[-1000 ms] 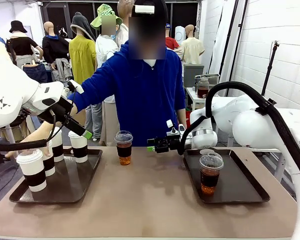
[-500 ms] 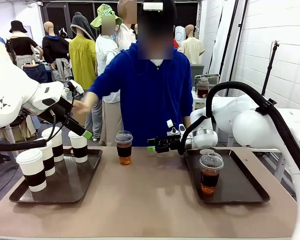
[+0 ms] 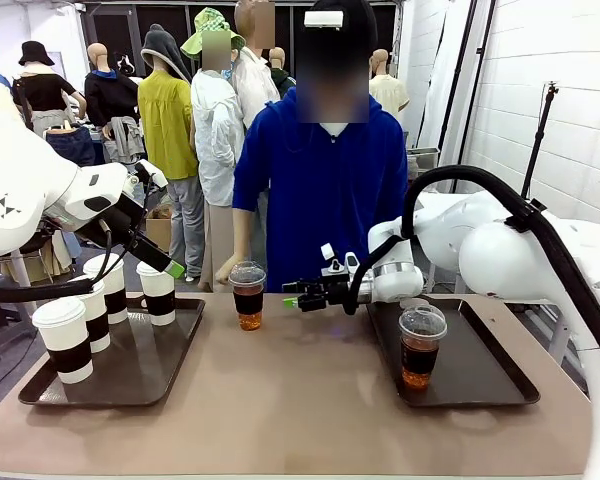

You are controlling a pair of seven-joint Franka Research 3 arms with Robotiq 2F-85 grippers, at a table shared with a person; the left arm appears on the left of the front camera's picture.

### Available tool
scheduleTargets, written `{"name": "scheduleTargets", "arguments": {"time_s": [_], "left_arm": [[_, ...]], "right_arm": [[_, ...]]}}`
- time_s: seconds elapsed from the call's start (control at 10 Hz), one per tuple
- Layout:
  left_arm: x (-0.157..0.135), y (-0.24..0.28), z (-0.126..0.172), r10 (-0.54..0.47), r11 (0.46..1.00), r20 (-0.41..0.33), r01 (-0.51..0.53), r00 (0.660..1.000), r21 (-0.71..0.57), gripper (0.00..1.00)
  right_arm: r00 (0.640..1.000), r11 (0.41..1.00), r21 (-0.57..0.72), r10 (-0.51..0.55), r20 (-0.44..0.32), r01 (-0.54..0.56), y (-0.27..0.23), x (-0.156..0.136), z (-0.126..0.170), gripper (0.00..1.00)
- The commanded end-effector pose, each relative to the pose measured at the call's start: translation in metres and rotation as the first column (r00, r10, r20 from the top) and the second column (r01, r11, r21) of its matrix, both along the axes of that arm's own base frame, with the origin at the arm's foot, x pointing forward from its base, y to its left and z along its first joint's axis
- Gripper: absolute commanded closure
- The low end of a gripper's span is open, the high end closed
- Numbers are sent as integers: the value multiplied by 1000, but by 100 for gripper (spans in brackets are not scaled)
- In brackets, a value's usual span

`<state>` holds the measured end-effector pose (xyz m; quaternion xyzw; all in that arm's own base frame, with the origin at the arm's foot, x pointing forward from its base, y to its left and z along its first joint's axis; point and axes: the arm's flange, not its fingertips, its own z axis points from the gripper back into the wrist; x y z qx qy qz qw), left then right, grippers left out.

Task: Distribute the coffee onto the tray.
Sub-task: Pick up another iced Americano from the middle of the table and place it on the right Handle tray.

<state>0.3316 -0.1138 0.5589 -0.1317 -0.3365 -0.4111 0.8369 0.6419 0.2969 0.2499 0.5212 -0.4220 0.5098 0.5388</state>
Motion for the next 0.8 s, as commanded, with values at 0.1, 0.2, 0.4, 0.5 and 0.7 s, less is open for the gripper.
{"name": "scheduleTargets", "arguments": {"time_s": [0.1,0.2,0.4,0.5,0.7], "left_arm": [[0,1,0,0,1000,-2,0,1000,-7,0],[0,1,0,0,1000,-2,0,1000,-7,0],[0,1,0,0,1000,-2,0,1000,-7,0],[0,1,0,0,1000,-2,0,1000,-7,0],[0,1,0,0,1000,-2,0,1000,-7,0]], "right_arm": [[999,1000,2,-28,14,28,26,12,-4,0],[1000,1000,3,-26,16,26,32,13,-6,0],[998,998,-2,-56,21,56,37,15,-8,0],[997,998,-6,-69,22,69,38,16,-9,0],[994,994,-5,-106,25,106,43,16,-12,0]]}}
